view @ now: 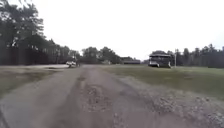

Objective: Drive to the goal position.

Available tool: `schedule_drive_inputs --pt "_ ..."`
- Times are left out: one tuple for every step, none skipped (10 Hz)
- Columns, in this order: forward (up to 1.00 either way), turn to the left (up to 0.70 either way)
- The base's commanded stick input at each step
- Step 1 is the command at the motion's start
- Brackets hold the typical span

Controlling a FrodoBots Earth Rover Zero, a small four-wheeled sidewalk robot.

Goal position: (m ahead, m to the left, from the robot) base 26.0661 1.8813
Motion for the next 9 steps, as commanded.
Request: schedule_drive_inputs --pt "0.70 0.00" --pt "0.70 0.00" --pt "0.70 0.00" --pt "0.70 0.00" --pt "0.70 0.00" --pt "0.70 0.00" --pt "0.70 0.00" --pt "0.70 0.00" --pt "0.70 0.00"
